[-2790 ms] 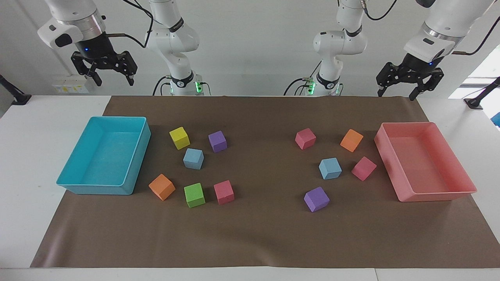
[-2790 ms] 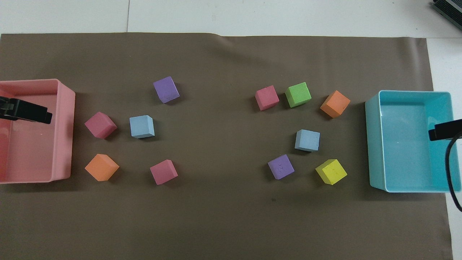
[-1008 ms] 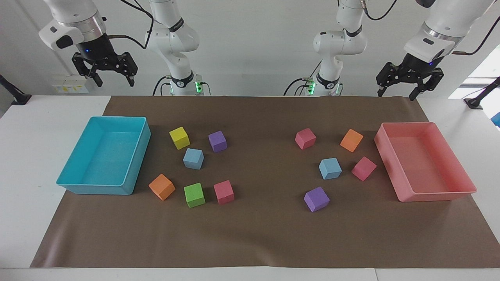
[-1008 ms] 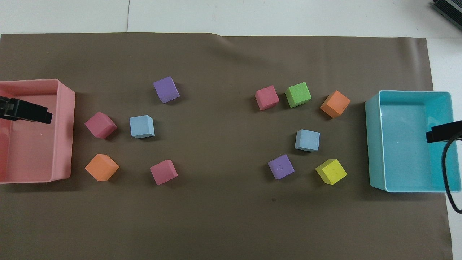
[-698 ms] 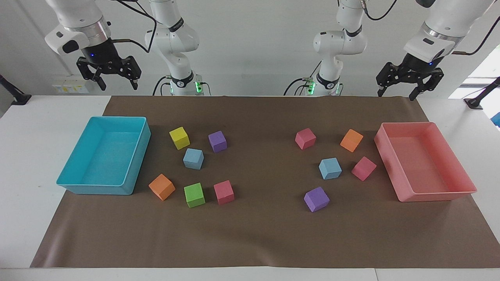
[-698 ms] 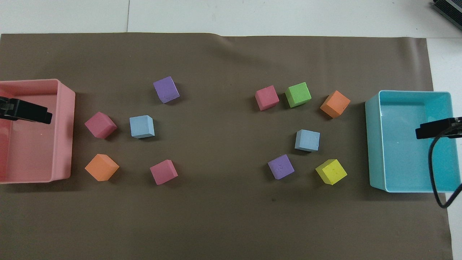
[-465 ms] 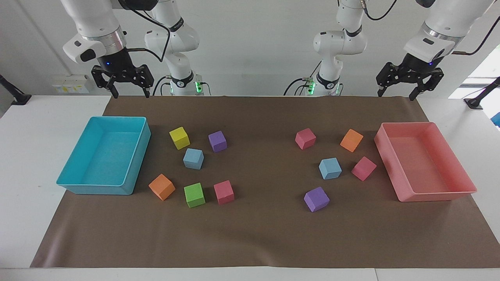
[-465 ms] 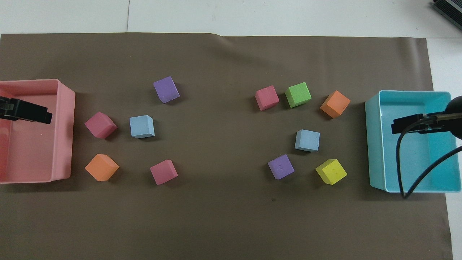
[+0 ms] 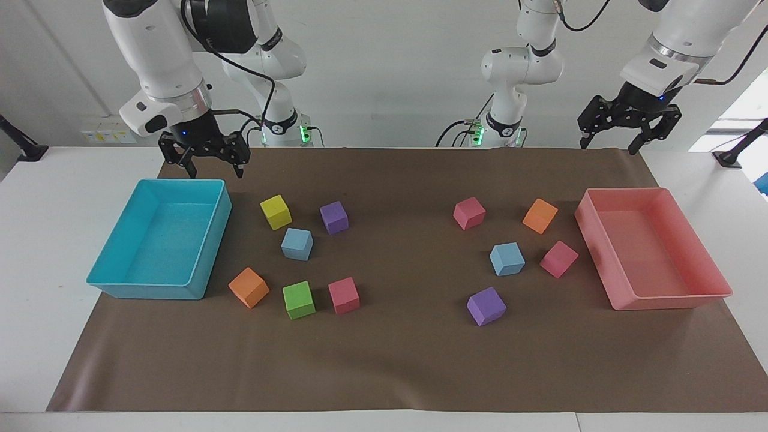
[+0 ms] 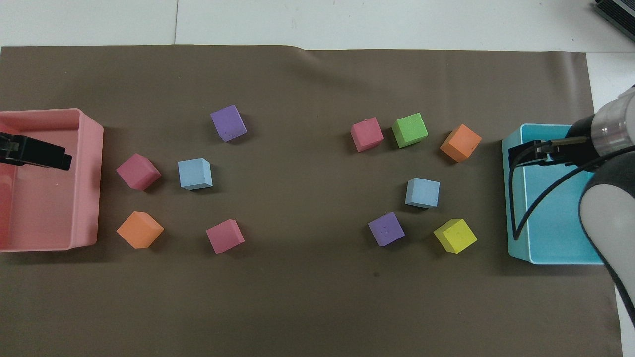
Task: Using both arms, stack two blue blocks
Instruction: 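Reach the right gripper toward the light blue cube near the purple cube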
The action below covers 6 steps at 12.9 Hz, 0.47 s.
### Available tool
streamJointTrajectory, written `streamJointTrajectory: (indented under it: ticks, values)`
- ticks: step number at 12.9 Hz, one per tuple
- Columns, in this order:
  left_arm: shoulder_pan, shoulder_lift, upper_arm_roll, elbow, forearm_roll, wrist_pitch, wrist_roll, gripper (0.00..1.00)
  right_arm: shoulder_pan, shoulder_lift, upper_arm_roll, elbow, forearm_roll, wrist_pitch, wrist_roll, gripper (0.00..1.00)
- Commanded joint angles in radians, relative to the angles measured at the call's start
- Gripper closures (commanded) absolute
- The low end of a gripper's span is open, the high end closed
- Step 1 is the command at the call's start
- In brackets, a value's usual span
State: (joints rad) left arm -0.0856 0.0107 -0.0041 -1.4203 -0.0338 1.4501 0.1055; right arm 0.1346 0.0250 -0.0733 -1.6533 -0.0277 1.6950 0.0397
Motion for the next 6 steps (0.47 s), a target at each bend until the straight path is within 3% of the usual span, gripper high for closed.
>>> streamJointTrajectory:
  ticks: [1, 6]
  values:
    - [0.007, -0.020, -0.004, -0.023, -0.002, 0.001, -0.009, 0.00, 0.020, 0.050, 0.004, -0.012, -0.009, 0.064, 0.034, 0.00]
    - [0.009, -0.020, -0.004, -0.023, -0.002, 0.001, -0.009, 0.00, 0.083, 0.098, 0.003, -0.155, -0.009, 0.270, 0.121, 0.00]
